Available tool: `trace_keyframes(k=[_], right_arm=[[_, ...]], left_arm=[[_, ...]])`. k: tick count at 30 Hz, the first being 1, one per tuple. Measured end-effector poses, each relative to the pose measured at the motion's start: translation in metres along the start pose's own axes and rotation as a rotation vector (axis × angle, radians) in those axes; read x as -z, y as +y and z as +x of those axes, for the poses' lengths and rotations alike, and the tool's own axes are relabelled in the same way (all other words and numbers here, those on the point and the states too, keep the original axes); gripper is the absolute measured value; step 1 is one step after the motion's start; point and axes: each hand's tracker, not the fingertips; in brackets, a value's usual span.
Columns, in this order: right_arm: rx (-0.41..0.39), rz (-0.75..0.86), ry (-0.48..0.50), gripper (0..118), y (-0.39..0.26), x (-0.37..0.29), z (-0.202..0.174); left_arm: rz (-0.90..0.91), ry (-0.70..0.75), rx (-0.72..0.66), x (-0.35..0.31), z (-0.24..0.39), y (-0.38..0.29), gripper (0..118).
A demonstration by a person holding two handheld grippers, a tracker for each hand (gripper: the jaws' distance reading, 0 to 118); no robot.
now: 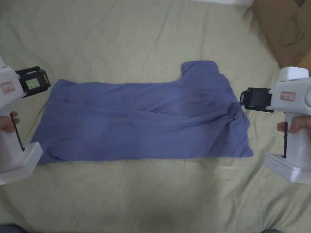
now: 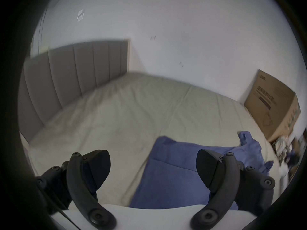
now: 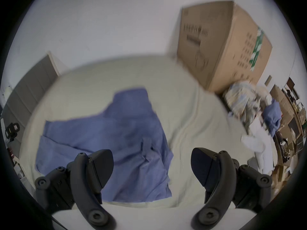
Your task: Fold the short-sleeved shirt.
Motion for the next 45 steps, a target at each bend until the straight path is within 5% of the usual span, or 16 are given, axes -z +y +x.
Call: trace_keyframes(k=[7, 12, 13, 14, 16, 18, 28, 32, 35, 36, 39, 45], right_arm=[[0.017, 0.367, 0.043, 109, -0.059, -0.117, -0.031], [0.023, 0.407, 0.124, 108, -0.098, -0.155, -0.053], [-0.046, 0.463, 0.020, 105, -0.102, -0.158, -0.051], [-0.038, 0.472, 0.031, 98, -0.109, -0.161, -0.052], [-0.014, 0.474, 0.035, 51, -0.116, -0.166, -0.056], [-0.009, 0.474, 0.043, 3, -0.121, -0.163, -0.052], [0.010, 0.474, 0.063, 0, -0.125, -0.158, -0.048], [0.004, 0.464, 0.072, 0, -0.123, -0.156, -0.050], [-0.011, 0.450, 0.066, 0, -0.121, -0.152, -0.052], [-0.012, 0.444, 0.063, 0, -0.120, -0.150, -0.051], [-0.023, 0.427, 0.050, 0, -0.118, -0.148, -0.061], [-0.026, 0.372, 0.032, 0, -0.117, -0.134, -0.068]], left_arm=[[0.194, -0.013, 0.215, -0.101, 0.017, -0.041, 109], [0.165, -0.064, 0.198, -0.134, 0.017, -0.078, 94], [0.156, -0.074, 0.181, -0.137, 0.017, -0.083, 83], [0.146, -0.076, 0.176, -0.140, 0.015, -0.088, 69], [0.144, -0.079, 0.171, -0.144, 0.014, -0.095, 28], [0.163, -0.097, 0.151, -0.150, 0.012, -0.099, 4], [0.217, -0.141, 0.144, -0.157, 0.013, -0.089, 0], [0.107, -0.114, 0.132, -0.132, 0.002, -0.072, 0], [-0.056, -0.132, 0.037, -0.099, -0.018, -0.052, 38], [-0.109, -0.128, 0.009, -0.085, -0.026, -0.046, 64], [-0.258, -0.105, -0.008, -0.048, -0.041, -0.037, 117], [-0.538, -0.104, 0.015, 0.018, -0.050, -0.056, 118]])
